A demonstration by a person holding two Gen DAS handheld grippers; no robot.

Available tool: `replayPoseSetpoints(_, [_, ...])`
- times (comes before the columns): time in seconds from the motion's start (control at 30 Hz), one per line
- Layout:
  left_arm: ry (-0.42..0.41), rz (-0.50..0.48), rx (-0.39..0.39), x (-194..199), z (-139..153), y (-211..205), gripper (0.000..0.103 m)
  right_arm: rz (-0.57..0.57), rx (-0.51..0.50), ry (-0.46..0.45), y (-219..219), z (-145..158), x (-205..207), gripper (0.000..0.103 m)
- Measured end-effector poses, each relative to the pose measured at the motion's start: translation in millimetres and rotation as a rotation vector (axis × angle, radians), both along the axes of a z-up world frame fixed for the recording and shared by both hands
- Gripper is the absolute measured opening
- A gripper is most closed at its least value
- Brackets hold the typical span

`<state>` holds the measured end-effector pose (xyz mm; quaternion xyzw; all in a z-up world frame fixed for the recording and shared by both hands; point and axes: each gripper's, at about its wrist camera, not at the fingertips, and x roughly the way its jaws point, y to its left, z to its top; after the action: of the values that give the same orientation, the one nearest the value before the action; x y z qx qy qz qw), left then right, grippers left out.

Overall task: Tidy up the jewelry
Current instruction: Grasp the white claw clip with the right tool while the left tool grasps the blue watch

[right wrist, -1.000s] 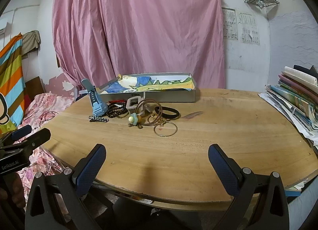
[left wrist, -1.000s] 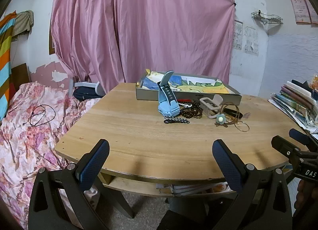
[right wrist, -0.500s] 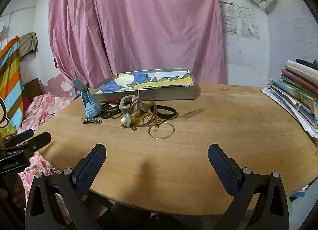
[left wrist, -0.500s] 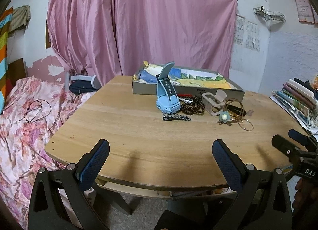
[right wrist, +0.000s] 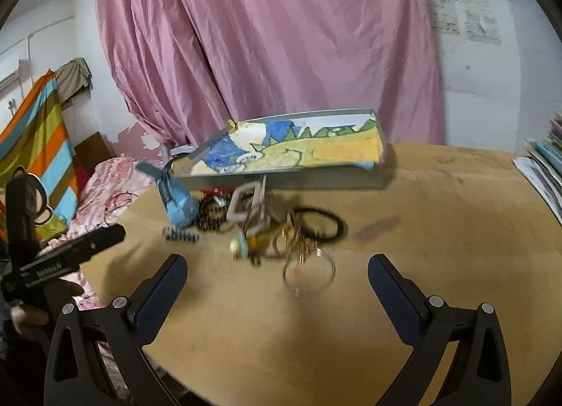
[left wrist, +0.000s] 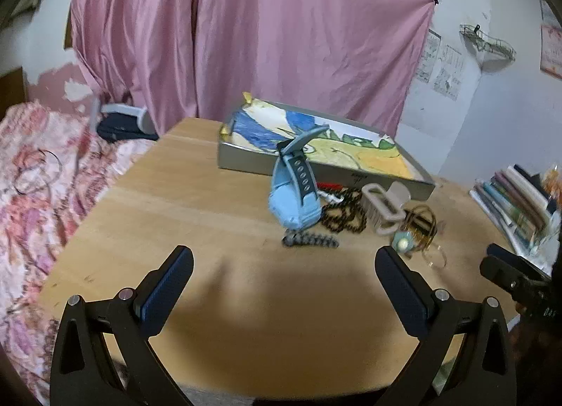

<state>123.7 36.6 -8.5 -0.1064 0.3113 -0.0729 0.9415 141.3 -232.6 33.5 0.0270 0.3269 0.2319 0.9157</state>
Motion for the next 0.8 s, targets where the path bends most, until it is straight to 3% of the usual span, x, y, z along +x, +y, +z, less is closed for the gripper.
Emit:
replayPoseSetpoints(0.13, [0.024, 0.009, -0.043, 23, 5, 5, 0.098, 0.028, 0.041, 0.092, 0, 4, 42, 0.098])
replayPoseSetpoints(0.3, [0.048, 0.022, -0.087, 48, 9, 12, 0.085, 0.056, 0.08, 0.202, 8, -4, 81, 0.066])
replayPoseSetpoints(0.37, [0.065, 0.03, -0.094, 58, 9, 14, 0.074, 0.069, 0.075, 0.219, 12, -7, 89, 0.061])
replayPoseSetpoints(0.53, [0.096, 0.045, -0.112, 76, 4, 12, 0.067, 0.102, 0.054, 0.231, 26, -12, 103, 0.052])
replayPoseSetpoints(0.67, [0.117, 0.052, -0.106, 87, 1, 8, 0.05, 0.118, 0.033, 0.237, 38, -16, 114, 0.045])
replayPoseSetpoints(0.7, [0.125, 0.053, -0.107, 90, 0, 8, 0.048, 0.124, 0.028, 0.243, 40, -17, 116, 0.041])
replayPoseSetpoints(0.77, [0.132, 0.046, -0.112, 93, -2, 8, 0.033, 0.128, 0.014, 0.255, 45, -21, 119, 0.033])
replayPoseSetpoints(0.8, [0.134, 0.038, -0.115, 94, -2, 8, 0.03, 0.13, 0.012, 0.263, 46, -23, 121, 0.028])
